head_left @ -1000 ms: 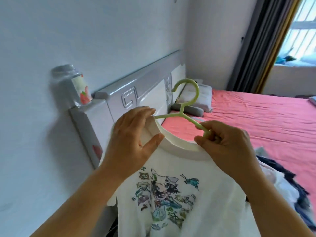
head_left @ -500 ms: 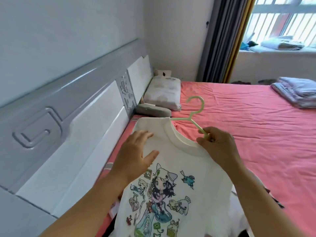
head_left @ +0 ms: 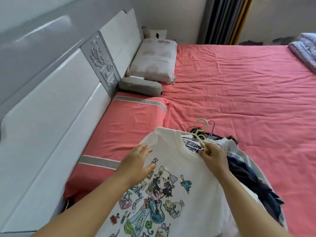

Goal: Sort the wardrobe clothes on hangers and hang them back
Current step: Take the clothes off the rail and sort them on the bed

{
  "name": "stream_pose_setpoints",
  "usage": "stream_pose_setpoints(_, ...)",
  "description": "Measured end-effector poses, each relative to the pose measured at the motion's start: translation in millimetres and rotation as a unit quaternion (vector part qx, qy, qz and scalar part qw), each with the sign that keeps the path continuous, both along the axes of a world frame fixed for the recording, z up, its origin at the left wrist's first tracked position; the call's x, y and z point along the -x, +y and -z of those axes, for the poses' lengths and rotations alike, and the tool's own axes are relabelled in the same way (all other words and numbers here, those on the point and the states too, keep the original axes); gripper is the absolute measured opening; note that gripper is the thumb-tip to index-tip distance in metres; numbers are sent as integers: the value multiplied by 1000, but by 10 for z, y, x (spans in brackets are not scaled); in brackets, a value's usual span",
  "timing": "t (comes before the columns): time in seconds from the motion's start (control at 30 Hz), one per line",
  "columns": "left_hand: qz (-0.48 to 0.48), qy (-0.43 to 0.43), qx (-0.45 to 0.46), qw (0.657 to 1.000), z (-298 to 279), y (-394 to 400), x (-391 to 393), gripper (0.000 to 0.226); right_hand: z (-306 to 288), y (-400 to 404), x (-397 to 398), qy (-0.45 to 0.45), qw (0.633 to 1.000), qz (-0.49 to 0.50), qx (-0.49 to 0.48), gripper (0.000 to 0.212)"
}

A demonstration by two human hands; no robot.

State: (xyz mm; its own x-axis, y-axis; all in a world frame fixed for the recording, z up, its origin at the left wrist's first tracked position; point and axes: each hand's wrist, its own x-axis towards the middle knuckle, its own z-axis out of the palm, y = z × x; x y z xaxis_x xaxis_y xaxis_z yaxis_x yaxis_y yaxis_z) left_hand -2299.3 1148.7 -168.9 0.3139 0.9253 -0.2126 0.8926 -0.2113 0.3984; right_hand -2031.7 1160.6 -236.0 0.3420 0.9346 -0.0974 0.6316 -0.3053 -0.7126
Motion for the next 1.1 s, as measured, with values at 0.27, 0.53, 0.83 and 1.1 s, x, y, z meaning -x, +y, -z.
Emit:
stream_pose_setpoints(0.27, -1, 5, 38, 999, 198, 97, -81, 55, 128, 2, 106, -67, 996, -56, 10, 38)
stream_pose_setpoints(0.53, -81, -15, 48, 995, 7, -289, 426, 51, -390, -261, 1087, -48, 963, -252, -79, 35)
stream_pose_setpoints(0.83, -280, -58, -18, 958, -261, -1659, 1780, 46, -886, -943, 2749, -7, 885, -444, -136, 46)
stream_pose_setpoints(1.1, -446, -79, -78, 888, -401, -3577, 2630, 46, -1092, -2287, 4132, 6, 756, -642, -129, 58)
